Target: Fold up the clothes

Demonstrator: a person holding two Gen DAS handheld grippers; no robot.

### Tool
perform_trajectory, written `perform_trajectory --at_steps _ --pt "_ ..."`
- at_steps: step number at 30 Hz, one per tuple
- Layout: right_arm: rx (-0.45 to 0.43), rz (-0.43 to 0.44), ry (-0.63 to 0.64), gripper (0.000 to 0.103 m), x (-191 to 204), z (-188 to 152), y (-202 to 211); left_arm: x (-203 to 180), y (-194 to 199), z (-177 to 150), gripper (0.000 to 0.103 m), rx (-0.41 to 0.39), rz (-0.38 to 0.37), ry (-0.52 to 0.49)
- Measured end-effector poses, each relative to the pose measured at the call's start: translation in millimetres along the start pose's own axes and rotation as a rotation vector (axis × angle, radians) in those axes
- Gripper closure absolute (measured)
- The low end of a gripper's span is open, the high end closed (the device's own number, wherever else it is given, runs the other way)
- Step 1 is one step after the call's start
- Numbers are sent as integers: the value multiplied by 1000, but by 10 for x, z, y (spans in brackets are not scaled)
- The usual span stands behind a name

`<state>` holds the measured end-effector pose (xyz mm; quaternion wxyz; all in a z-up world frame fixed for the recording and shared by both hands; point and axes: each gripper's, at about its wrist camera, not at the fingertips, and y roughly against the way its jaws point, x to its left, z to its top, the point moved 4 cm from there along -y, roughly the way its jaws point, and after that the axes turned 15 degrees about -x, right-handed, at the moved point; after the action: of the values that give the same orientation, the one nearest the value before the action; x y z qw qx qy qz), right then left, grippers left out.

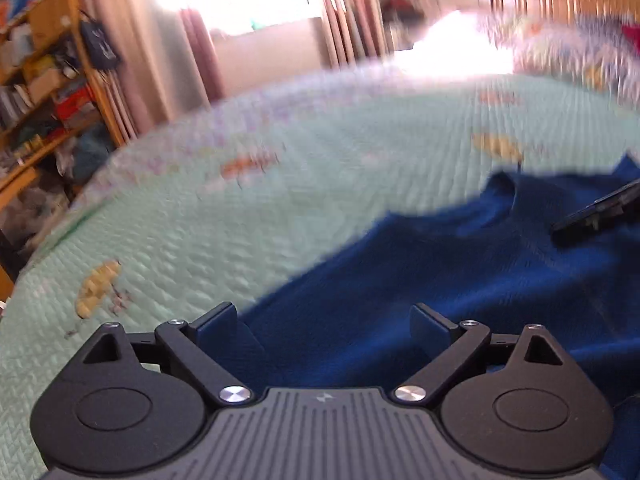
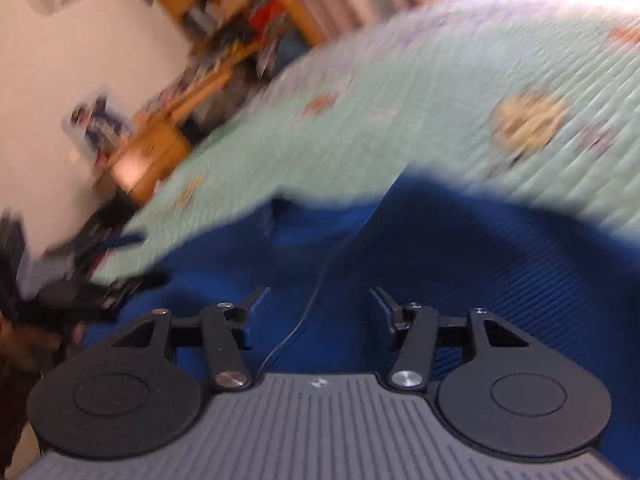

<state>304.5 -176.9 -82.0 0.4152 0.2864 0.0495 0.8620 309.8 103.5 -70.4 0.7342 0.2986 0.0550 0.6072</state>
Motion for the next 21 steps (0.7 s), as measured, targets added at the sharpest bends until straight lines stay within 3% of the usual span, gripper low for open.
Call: perform_trajectory --at_steps 1,2,3,5,8,12,14,15,17,19,21 --pt "25 20 45 38 149 -115 -107 -12 -93 -60 15 45 0 -22" --pt "35 40 134 21 334 -170 -158 29 -113 -109 11 51 -4 -16" --pt "58 78 176 16 480 -214 -196 91 -97 -153 8 54 6 9" --pt "100 181 230 16 736 -290 -220 219 -57 -231 5 65 38 35" --pt "65 203 266 24 766 -226 -113 407 17 -341 1 75 76 69" --pt "-206 34 18 23 143 233 133 486 83 -399 1 69 85 106" --pt "-288 -44 -144 22 -230 385 127 461 81 -398 0 64 97 104" --pt "-274 -69 -217 21 -383 394 41 461 80 -403 0 63 101 112" --pt "-116 -54 -340 21 -539 238 -266 476 76 -419 0 63 105 136" --pt "-100 7 -218 11 -352 208 -320 493 75 -442 0 63 104 164" --pt "-38 86 -187 10 -216 231 -318 491 80 -441 0 66 111 169"
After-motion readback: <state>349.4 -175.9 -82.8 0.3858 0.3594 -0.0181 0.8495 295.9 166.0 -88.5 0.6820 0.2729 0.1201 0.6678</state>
